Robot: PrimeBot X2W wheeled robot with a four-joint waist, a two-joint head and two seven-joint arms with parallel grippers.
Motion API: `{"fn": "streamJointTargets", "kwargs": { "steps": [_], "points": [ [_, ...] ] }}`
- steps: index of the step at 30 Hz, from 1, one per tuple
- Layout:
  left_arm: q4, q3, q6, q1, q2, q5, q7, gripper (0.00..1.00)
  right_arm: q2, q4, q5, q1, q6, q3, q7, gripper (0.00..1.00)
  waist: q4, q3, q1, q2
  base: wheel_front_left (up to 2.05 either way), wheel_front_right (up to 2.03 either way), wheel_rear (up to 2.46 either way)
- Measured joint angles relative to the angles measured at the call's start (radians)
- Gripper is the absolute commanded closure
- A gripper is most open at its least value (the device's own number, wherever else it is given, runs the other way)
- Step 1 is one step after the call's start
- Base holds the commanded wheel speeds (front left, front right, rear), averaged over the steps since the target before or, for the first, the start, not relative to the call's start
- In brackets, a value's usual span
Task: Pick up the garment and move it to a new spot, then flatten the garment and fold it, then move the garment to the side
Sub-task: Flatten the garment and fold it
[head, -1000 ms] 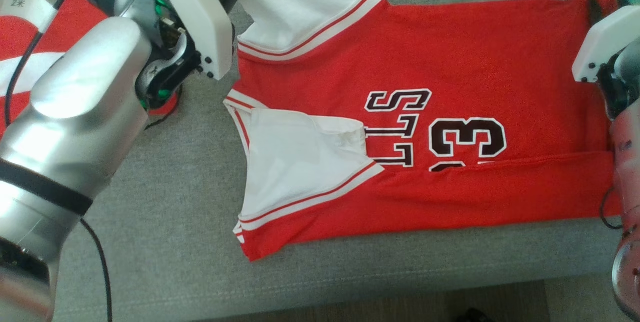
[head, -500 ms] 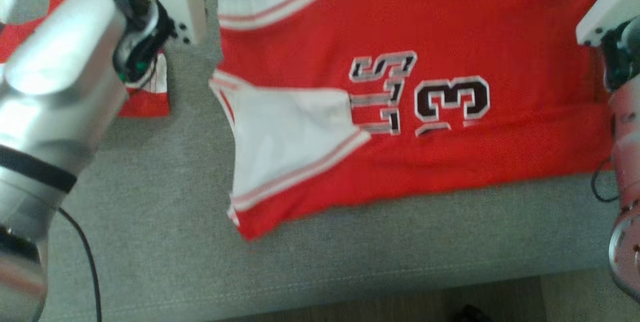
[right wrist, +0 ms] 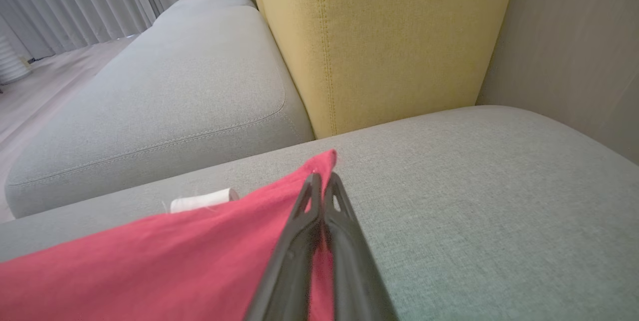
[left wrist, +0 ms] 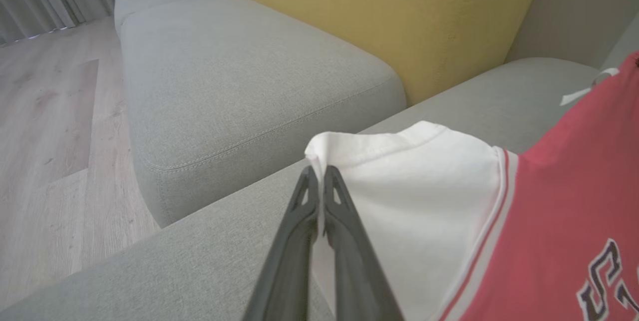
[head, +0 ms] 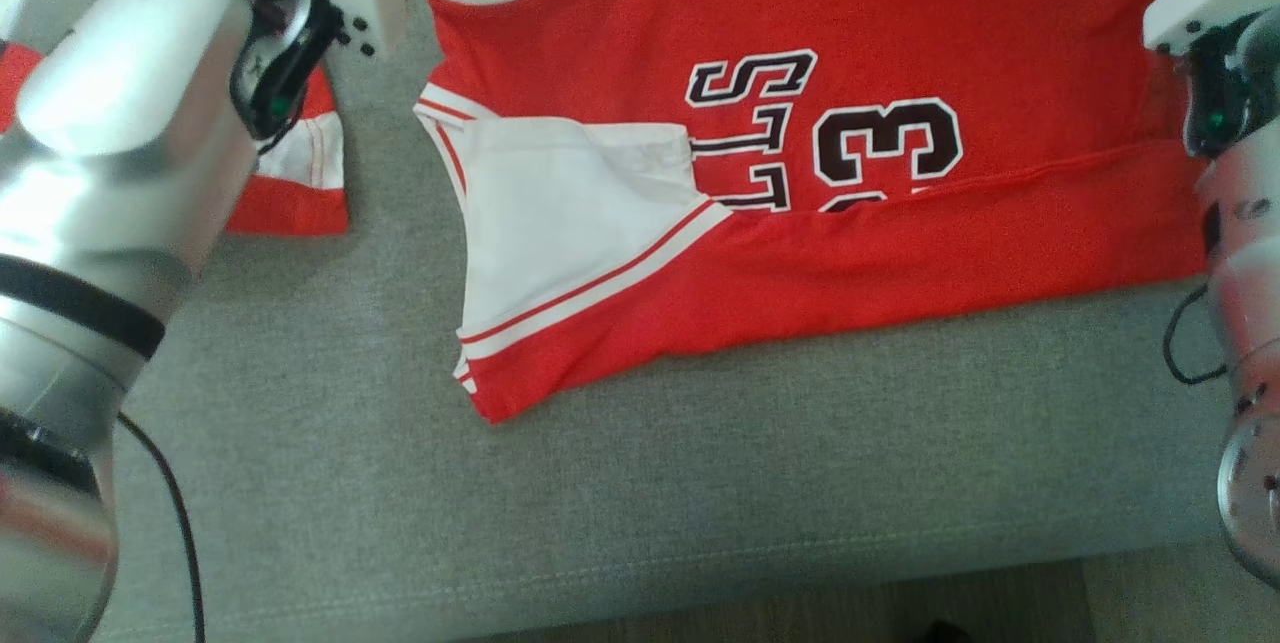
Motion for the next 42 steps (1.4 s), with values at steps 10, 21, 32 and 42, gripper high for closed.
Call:
{"fn": "streamJointTargets", "kwargs": {
  "steps": [10, 21, 32, 42],
  "points": [
    [-0.078, -0.052, -0.023, 0.14, 0.035, -0.018, 0.024, 1.0, -0.064, -0.001, 0.169, 0.126, 0.0, 0.115, 0.065, 1.0, 0.026, -0.102, -0.0001, 0.0, 0.0, 0.0, 0.0],
    [-0.356, -0.101, 0.015, 0.329, 0.139, -0.066, 0.133, 1.0, -0.167, -0.113, 0.331, 0.338, 0.0, 0.245, 0.226, 1.0, 0.06, -0.216, -0.0002, 0.0, 0.0, 0.0, 0.0],
    [-0.594, -0.194, 0.091, 0.485, 0.246, -0.066, 0.259, 1.0, -0.247, -0.274, 0.454, 0.508, 0.0, 0.338, 0.449, 1.0, 0.073, -0.284, -0.0002, 0.0001, 0.0, 0.0, 0.0],
    [-0.617, -0.248, 0.111, 0.538, 0.26, -0.071, 0.291, 1.0, -0.273, -0.427, 0.511, 0.611, 0.0, 0.374, 0.597, 1.0, 0.056, -0.282, -0.0002, 0.0001, 0.0, 0.0, 0.0]
  ]
}}
